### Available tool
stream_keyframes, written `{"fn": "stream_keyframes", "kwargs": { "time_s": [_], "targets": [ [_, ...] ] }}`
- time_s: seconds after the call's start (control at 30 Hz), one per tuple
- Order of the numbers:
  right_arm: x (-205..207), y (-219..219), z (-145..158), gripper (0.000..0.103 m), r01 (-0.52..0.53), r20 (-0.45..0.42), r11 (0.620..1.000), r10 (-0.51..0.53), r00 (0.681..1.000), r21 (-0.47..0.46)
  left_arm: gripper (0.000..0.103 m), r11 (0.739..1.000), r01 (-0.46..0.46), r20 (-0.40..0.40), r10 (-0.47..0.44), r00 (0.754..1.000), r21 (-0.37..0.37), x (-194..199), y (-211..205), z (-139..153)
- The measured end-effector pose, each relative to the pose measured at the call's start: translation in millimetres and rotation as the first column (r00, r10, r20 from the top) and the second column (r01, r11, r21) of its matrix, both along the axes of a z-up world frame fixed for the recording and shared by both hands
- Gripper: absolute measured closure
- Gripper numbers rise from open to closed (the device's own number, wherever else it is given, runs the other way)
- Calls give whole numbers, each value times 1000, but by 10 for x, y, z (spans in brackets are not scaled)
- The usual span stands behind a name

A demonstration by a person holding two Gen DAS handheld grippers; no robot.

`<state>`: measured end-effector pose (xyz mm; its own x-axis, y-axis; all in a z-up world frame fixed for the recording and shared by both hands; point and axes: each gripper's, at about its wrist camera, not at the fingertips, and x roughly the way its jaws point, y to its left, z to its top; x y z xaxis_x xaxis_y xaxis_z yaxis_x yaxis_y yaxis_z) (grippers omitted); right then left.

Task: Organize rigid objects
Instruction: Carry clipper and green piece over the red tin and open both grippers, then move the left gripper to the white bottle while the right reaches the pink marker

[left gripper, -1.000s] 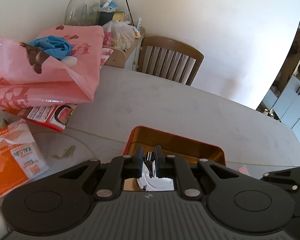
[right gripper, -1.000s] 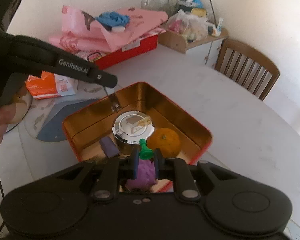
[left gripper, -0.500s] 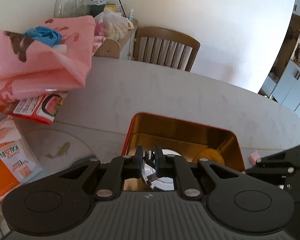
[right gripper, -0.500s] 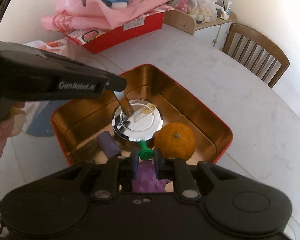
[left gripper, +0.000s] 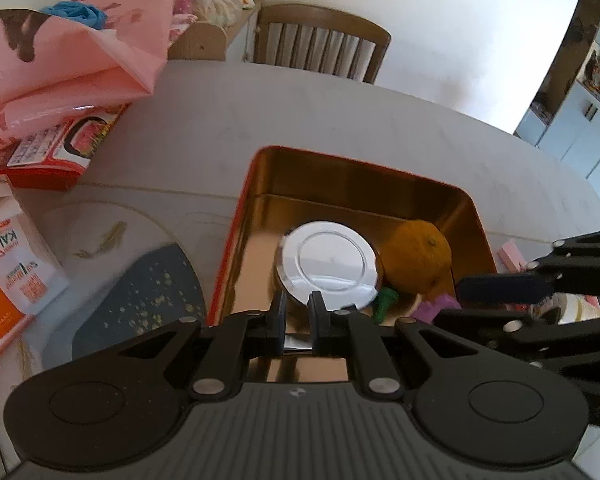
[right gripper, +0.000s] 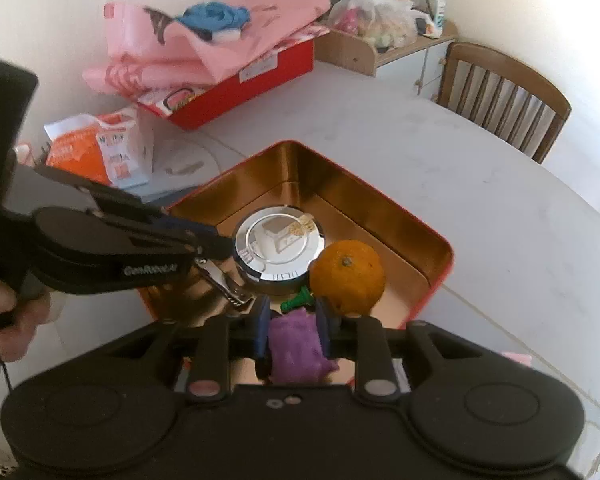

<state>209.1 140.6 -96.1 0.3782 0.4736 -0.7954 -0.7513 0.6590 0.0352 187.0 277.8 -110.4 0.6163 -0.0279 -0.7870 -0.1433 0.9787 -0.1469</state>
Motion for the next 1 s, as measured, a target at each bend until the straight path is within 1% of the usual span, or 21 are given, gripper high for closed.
{"fn": "stream_keyframes", "kwargs": {
  "time_s": [0.13, 0.3, 0.37, 0.47, 0.53, 0.57, 0.6, 0.63, 0.67, 0.7, 0.73, 0.8, 0.87, 0.93, 1.0],
  "targets": [
    [-54, -171, 81, 77, 23, -8, 999, -23, 1000, 34, 92, 1000, 16, 0, -16, 1000, 7, -44, -72, 29],
    [-152, -408, 197, 71, 59, -4, 995, -59, 998, 84, 91, 999, 36, 8, -36, 999, 14, -135, -194, 139],
    [-189, -500, 237, 69, 76, 0, 992, -76, 997, 97, 90, 999, 41, 13, -41, 999, 13, -172, -242, 193],
    [-255, -626, 290, 65, 102, 20, 989, -105, 994, 107, 84, 999, 46, 34, -47, 998, 7, -233, -316, 281],
    [-298, -710, 328, 61, 114, 29, 986, -118, 993, 118, 74, 999, 51, 50, -51, 997, 7, -274, -372, 347],
    [-325, -765, 352, 59, 119, 32, 985, -124, 992, 127, 72, 999, 53, 60, -53, 997, 6, -297, -402, 383],
    [-348, -812, 369, 55, 123, 36, 983, -128, 991, 135, 66, 998, 54, 68, -55, 996, 8, -316, -429, 412],
    [-376, -867, 390, 53, 128, 41, 982, -135, 990, 141, 58, 998, 57, 79, -58, 995, 14, -339, -464, 447],
    [-404, -932, 414, 50, 135, 47, 980, -143, 989, 149, 53, 998, 58, 88, -59, 994, 19, -359, -497, 476],
    [-428, -991, 436, 46, 139, 50, 978, -148, 988, 157, 46, 998, 57, 100, -60, 993, 24, -384, -539, 512],
    [-449, -1048, 456, 45, 143, 52, 976, -154, 987, 163, 43, 998, 58, 110, -61, 992, 27, -402, -573, 538],
    [-503, -1163, 490, 40, 156, 62, 973, -169, 984, 173, 43, 997, 65, 124, -68, 990, 31, -425, -659, 582],
    [-545, -1290, 520, 38, 166, 64, 969, -180, 982, 185, 41, 997, 74, 132, -78, 988, 33, -449, -753, 614],
    [-588, -1428, 545, 34, 179, 70, 965, -196, 978, 191, 34, 996, 80, 142, -83, 986, 33, -476, -863, 645],
    [-628, -1563, 558, 32, 194, 77, 961, -213, 974, 195, 32, 996, 89, 153, -93, 984, 31, -503, -969, 665]
  ]
}}
